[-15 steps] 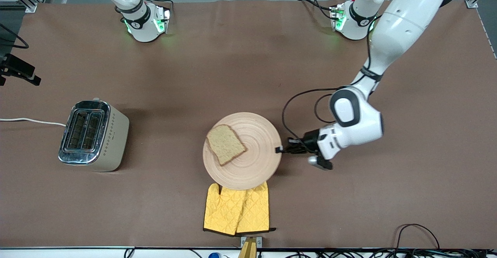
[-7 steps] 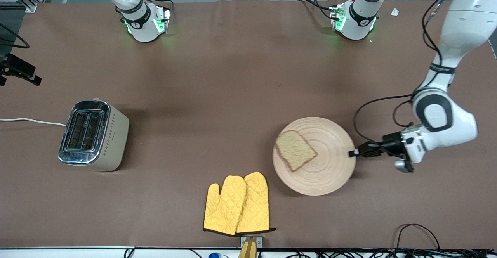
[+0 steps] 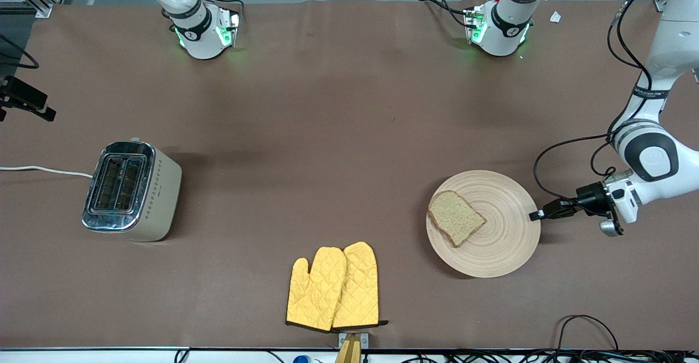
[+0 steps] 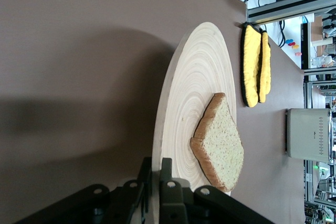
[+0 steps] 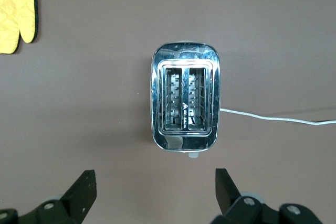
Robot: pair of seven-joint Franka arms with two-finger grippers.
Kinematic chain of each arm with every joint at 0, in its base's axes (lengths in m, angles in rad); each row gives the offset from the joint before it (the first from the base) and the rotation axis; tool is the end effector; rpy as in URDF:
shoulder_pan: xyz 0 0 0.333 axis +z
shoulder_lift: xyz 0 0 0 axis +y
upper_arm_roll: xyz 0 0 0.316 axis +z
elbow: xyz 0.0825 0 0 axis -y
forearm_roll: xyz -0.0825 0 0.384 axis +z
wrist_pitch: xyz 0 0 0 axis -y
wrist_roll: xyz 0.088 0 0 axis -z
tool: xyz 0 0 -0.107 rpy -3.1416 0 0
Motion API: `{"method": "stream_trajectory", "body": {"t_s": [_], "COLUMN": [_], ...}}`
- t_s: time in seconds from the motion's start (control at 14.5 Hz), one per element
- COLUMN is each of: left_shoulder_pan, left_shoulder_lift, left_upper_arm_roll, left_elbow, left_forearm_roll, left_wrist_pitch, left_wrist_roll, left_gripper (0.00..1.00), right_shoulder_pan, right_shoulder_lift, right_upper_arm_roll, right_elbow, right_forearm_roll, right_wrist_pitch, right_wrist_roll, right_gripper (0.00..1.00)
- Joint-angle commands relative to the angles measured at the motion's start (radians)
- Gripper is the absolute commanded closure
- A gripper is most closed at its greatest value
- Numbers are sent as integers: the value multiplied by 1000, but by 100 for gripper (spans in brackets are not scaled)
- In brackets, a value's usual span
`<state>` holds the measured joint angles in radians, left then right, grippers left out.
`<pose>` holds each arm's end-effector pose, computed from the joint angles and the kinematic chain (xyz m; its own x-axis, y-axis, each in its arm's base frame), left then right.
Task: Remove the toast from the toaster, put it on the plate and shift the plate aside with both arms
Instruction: 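Slide the plate by its rim with the left gripper toward the left arm, then open the left gripper and release the plate rim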
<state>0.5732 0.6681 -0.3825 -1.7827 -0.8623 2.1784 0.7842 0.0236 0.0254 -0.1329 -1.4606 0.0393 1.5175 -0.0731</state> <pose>0.6337 0.1107 0.2017 0.9819 0.1381 0.1295 -0.0139 -0.6296 0.7768 0.5547 -0.0553 0.6575 0.9988 -0.0339 0.0343 -0.0328 -0.9989 -0.0334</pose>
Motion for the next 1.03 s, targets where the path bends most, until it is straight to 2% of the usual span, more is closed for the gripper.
{"method": "stream_trajectory", "body": {"t_s": [0.0, 0.21, 0.28, 0.34, 0.41, 0.48, 0.55, 0.62, 0.76, 0.96], "left_shoulder_pan": [86, 111, 116, 125, 128, 128, 126, 119, 117, 88], "left_shoulder_lift": [47, 56, 65, 70, 80, 85, 85, 82, 79, 56], "left_upper_arm_roll": [-15, -12, -10, -9, -7, -7, -7, -6, -7, -33], "left_elbow": [16, 20, 22, 22, 23, 25, 26, 41, 94, 207], "left_forearm_roll": [-1, -3, -1, 2, 2, 2, 5, 28, 161, 355], "left_wrist_pitch": [-54, -58, -68, -72, -72, -72, -72, -72, -84, -181], "left_wrist_roll": [98, 118, 122, 135, 153, 158, 156, 147, 46, -210], "left_gripper": [99, 98, 93, 83, 70, 42, 28, 0, 0, 0], "right_shoulder_pan": [-8, -5, -5, -5, -5, -5, -5, -5, -7, -7], "right_shoulder_lift": [4, 2, 2, 2, 2, 2, 2, 2, 2, 2], "right_upper_arm_roll": [1, 1, 1, 1, 2, 4, 4, 4, 2, 1], "right_elbow": [13, 13, 13, 13, 13, 13, 13, 14, 14, 14], "right_forearm_roll": [-1, -10, -15, -15, -15, -15, -13, -13, -15, -10], "right_wrist_pitch": [1, -2, -2, -3, -7, -10, -11, -11, -10, -10], "right_wrist_roll": [3, 12, 12, 9, 6, 3, 1, 3, 1, 0], "right_gripper": [0, 0, 0, 0, 0, 0, 0, 0, 0, 0]}}
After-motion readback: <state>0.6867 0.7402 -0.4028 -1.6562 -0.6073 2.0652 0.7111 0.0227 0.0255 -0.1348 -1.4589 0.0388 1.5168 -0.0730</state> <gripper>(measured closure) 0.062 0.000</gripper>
